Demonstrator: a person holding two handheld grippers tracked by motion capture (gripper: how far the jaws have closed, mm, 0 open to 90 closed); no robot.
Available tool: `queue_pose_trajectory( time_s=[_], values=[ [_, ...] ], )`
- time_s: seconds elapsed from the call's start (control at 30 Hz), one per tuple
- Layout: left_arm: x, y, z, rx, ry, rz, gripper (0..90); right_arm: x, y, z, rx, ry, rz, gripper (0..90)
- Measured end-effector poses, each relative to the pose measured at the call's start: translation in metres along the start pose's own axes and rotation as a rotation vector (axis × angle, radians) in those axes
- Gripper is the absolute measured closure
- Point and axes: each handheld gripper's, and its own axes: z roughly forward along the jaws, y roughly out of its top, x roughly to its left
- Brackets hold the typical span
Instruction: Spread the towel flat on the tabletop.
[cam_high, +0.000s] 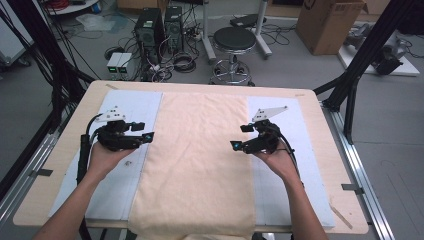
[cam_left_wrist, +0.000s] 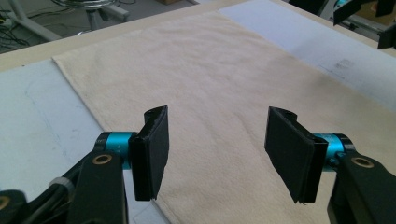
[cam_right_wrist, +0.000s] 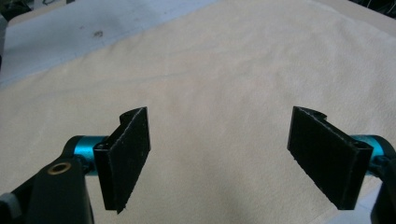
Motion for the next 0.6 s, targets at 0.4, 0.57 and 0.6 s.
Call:
queue_pose_trajectory(
  time_s=[0.4,0.57,0.6],
  values=[
    [0.0061,-0.0021,0.0057,0.015,0.012,-0.015,40.7,-0.0035,-0.0016,0.0017,0.014,-0.005,0.003,20.7],
    [0.0073,-0.0023,0.0064,0.013,0.015,-0.019,40.7,-0.0049,-0.0024,0.0010,0.015,-0.006,0.012,20.7],
    [0.0079,-0.0024,0.0068,0.014,0.017,-0.019,40.8,-0.0057,-0.0027,0.0013,0.015,-0.005,0.007,20.8]
  ],
)
